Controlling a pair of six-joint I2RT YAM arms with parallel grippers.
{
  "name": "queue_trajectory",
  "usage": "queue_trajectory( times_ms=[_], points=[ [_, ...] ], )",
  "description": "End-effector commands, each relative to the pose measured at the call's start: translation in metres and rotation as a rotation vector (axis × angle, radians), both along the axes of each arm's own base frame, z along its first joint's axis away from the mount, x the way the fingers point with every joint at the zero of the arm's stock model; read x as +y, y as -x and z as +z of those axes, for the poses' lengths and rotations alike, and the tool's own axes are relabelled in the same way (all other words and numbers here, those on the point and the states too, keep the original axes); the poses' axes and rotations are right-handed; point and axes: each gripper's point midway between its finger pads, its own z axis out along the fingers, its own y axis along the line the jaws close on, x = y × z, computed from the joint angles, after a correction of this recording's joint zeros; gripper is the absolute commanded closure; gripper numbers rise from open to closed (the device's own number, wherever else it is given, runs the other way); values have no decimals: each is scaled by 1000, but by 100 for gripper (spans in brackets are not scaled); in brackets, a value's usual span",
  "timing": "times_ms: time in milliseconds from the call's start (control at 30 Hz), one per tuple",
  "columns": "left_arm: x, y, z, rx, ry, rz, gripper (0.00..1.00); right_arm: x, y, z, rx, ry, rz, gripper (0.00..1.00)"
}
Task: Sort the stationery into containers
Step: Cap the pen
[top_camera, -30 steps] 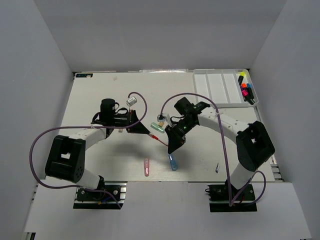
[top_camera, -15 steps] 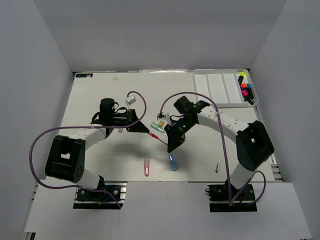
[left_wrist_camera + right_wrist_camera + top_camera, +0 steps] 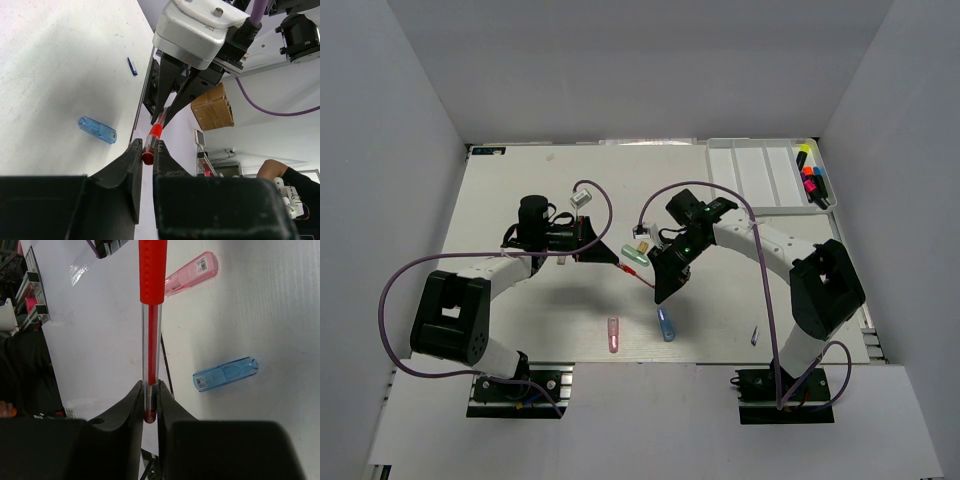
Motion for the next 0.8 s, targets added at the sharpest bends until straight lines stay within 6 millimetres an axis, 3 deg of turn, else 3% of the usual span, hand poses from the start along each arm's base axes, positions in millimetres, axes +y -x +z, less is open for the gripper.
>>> queue_trajectory(
  times_ms=[0, 767],
  points=[
    [-12, 19, 4, -10, 14, -86, 100, 54, -29, 62, -196, -344, 81, 100],
    [-19, 33, 3, 0, 22, -138, 100, 64, -42, 78, -261, -397, 90, 100]
  ],
)
